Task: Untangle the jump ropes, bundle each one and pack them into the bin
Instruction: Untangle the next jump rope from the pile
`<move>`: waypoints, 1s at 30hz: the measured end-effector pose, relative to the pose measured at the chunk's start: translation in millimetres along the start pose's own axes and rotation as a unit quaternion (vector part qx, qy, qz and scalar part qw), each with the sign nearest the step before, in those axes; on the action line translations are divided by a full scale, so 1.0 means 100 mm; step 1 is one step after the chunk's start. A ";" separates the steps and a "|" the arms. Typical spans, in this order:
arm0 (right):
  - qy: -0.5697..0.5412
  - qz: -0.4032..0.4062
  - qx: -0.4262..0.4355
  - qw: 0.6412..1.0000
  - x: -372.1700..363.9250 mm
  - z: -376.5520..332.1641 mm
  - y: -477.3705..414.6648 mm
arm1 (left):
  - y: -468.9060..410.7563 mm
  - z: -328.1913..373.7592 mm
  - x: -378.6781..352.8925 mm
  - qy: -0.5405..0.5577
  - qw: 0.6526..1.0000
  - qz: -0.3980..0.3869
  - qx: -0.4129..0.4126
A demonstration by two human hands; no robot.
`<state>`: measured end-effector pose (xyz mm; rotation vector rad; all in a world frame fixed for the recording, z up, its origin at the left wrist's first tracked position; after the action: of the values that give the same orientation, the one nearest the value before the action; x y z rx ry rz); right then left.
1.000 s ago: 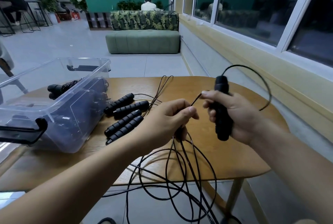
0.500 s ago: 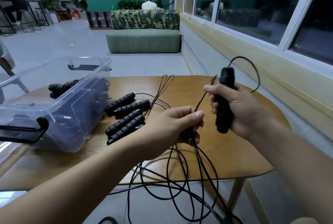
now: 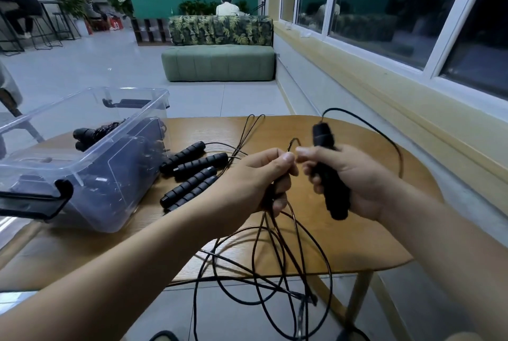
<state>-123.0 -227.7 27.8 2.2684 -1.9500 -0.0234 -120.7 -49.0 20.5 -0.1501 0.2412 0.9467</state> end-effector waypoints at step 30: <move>-0.006 0.020 0.003 1.000 0.09 0.09 -0.08 | -0.02 0.00 0.03 -0.091 0.996 0.006 -0.012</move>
<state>-114.9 -235.9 19.2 2.2368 -2.0047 -0.0279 -117.0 -47.5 19.9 -0.0846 0.0624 0.9692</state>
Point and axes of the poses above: each hand's wrist, its own y-axis away from the middle knuckle, its own x-axis out of the back of the hand, z = x × y, the point moved 4 cm from there along -y, towards the middle knuckle, and after that the axes turned 10 degrees about y, right-handed, at the moved point
